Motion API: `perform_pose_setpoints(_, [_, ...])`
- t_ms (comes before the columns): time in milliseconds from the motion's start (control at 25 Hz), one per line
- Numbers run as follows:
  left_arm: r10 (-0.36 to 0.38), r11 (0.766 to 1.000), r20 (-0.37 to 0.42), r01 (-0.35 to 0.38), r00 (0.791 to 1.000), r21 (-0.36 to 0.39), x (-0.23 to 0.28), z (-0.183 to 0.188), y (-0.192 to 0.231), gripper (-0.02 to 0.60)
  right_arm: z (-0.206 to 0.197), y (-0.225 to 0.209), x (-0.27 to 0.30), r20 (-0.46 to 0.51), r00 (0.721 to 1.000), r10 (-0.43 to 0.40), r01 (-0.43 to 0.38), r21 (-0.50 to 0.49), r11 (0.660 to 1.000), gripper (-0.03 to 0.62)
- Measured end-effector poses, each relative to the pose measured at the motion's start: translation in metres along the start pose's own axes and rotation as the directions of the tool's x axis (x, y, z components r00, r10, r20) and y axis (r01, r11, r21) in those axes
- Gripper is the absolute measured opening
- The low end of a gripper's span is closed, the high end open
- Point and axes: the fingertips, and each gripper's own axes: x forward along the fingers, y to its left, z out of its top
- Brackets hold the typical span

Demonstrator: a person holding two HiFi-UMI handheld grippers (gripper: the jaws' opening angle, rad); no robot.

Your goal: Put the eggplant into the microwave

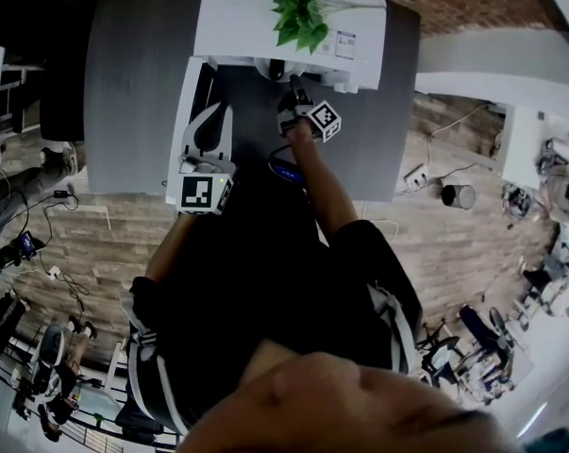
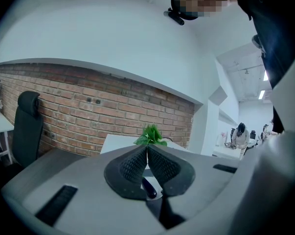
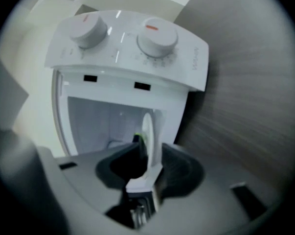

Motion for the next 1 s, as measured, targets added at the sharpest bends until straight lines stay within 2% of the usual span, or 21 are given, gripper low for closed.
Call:
perform_pose_setpoints(160, [-0.003,1.0,0.003,0.003,1.0,-0.016,0.0,0.001,-0.002,0.041,0.001,0.009,-0.008,-0.002,1.0,-0.022,0.021,-0.157,0.987,0.146])
perform_pose_setpoints(320, [-0.015,1.0,0.015,0.015,1.0,-0.002,0.0,0.002,-0.004,0.041,-0.006,0.022,-0.015,-0.026,0.998,-0.054,0.042,-0.342,0.939,0.146])
perform_pose_setpoints(520, [-0.013,1.0,0.014,0.013,1.0,-0.014,-0.001,0.002,-0.004,0.041,-0.021,0.034,-0.024,-0.032,0.993,-0.112,0.076,-0.554,0.829,0.131])
perform_pose_setpoints(760, [-0.006,1.0,0.01,0.006,1.0,-0.026,-0.002,-0.001,-0.002,0.041,-0.031,0.033,-0.024,0.022,0.971,-0.238,0.166,-0.78,0.603,0.051])
perform_pose_setpoints(840, [-0.009,1.0,0.013,0.009,1.0,-0.022,-0.001,-0.001,-0.002,0.041,-0.034,0.029,-0.022,0.021,0.962,-0.272,0.178,-0.803,0.568,0.044])
perform_pose_setpoints(1000, [-0.011,1.0,0.008,0.011,1.0,-0.025,0.001,-0.002,0.0,0.041,-0.039,0.018,-0.016,0.0,0.946,-0.325,0.191,-0.808,0.557,0.04])
